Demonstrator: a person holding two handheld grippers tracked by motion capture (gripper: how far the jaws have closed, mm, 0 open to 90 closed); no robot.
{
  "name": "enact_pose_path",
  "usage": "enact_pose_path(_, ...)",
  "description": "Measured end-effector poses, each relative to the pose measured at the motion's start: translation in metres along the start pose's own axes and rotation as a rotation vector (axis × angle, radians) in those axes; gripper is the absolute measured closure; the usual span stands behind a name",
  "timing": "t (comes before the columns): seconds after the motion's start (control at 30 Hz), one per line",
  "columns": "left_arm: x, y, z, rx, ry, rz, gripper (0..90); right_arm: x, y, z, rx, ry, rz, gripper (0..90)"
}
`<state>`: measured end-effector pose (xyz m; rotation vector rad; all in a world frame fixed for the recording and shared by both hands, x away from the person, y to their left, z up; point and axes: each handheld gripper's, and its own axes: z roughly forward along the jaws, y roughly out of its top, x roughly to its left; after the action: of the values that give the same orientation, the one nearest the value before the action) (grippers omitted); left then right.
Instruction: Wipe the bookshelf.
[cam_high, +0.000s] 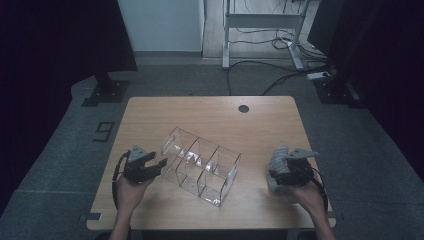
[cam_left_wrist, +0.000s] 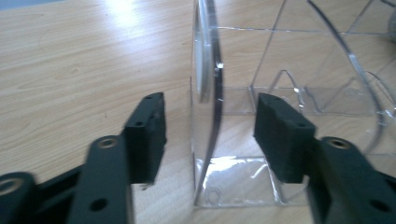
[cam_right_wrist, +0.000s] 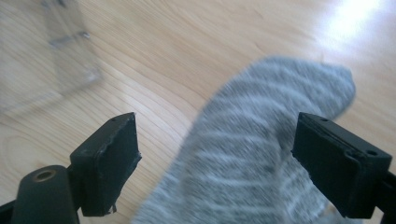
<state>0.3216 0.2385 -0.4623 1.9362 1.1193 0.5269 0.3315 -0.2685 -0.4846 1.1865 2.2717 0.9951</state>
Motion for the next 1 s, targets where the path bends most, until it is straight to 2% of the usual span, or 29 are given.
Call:
enact_pose_path(0.17, -0.009, 0.000, -0.015, -0.011, -0.003, 0.005, 37.5, 0.012, 0.008, -0.003, -0.034, 0.036, -0.048, 14.3)
enact_pose_path(0.3, -0.018, -0.001, -0.028, -0.020, -0.004, 0.024, 38.0, 0.022, 0.013, -0.002, -0.043, 0.077, -0.067, 15.1)
enact_pose_path(0.4, -0.028, -0.003, -0.035, -0.039, -0.021, 0.045, 40.0, 0.028, 0.017, 0.000, -0.047, 0.105, -0.091, 15.2)
enact_pose_path(0.47, -0.035, -0.003, -0.036, -0.042, -0.048, 0.058, 42.2, 0.033, 0.020, 0.002, -0.049, 0.135, -0.103, 15.1)
enact_pose_path(0.67, -0.056, -0.003, -0.025, -0.019, -0.081, 0.118, 46.0, 0.046, 0.026, 0.010, -0.036, 0.195, -0.143, 14.8)
enact_pose_path(0.7, -0.057, -0.004, -0.022, -0.015, -0.082, 0.123, 49.6, 0.047, 0.028, 0.011, -0.036, 0.201, -0.150, 14.8)
enact_pose_path(1.0, -0.061, -0.008, -0.003, 0.024, -0.095, 0.136, 62.0, 0.057, 0.049, 0.019, -0.086, 0.294, -0.184, 16.4)
